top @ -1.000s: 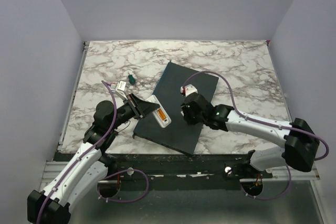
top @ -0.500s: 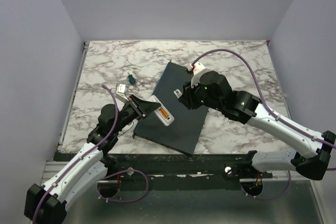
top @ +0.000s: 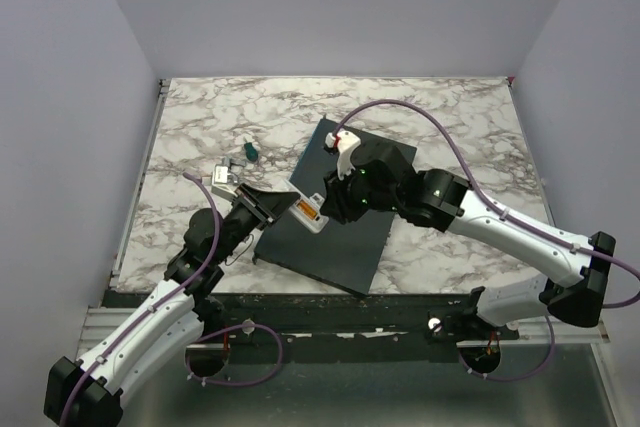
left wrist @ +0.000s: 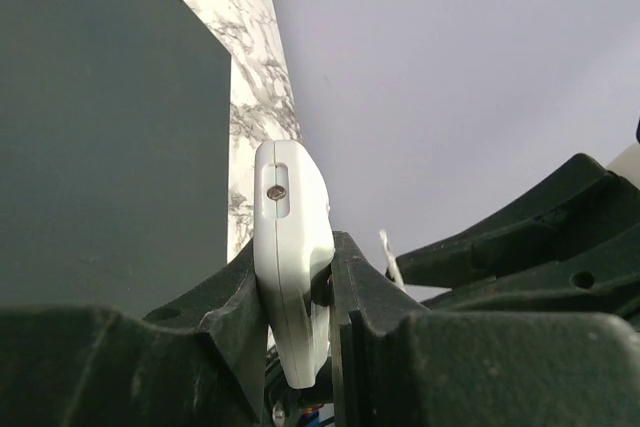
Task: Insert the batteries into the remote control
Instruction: Load the battery cover into the remote control.
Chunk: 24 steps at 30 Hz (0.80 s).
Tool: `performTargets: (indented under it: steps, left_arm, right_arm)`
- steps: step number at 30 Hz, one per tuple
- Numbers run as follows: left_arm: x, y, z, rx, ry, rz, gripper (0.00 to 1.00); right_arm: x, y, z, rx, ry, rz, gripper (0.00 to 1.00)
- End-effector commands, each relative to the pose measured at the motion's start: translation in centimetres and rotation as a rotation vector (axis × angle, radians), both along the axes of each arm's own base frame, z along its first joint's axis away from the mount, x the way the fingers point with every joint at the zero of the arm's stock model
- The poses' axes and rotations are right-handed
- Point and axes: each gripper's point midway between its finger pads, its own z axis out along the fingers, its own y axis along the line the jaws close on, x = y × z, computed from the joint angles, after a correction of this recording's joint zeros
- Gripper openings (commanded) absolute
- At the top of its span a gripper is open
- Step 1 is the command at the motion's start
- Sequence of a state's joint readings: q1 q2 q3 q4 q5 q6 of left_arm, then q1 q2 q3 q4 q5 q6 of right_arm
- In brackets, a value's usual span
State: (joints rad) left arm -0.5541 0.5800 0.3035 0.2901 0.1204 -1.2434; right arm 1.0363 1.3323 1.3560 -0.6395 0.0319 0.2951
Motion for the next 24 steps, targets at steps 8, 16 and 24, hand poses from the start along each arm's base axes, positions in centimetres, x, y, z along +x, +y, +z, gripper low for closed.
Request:
performTargets:
  steps: [8,16,24]
  left_arm:
    - [0.2,0.2,1.8,-0.049,-0.047,0.02,0.0]
    - [0.1,0.0,1.9,-0.05,-0.05,0.004,0.0]
    - [0.0,-0.1,1.6,-0.052,-0.041,0.0,0.0]
  right_arm:
    - [-1.6,2.0,-0.6,-0.02,0.04,0.111,0.01]
    - [-1.1,2.8,-1.1,-0.029,0.03,0.121,0.01]
    - [-0.4,3.2,-0.3,-0.024,-0.008,0.114,0.01]
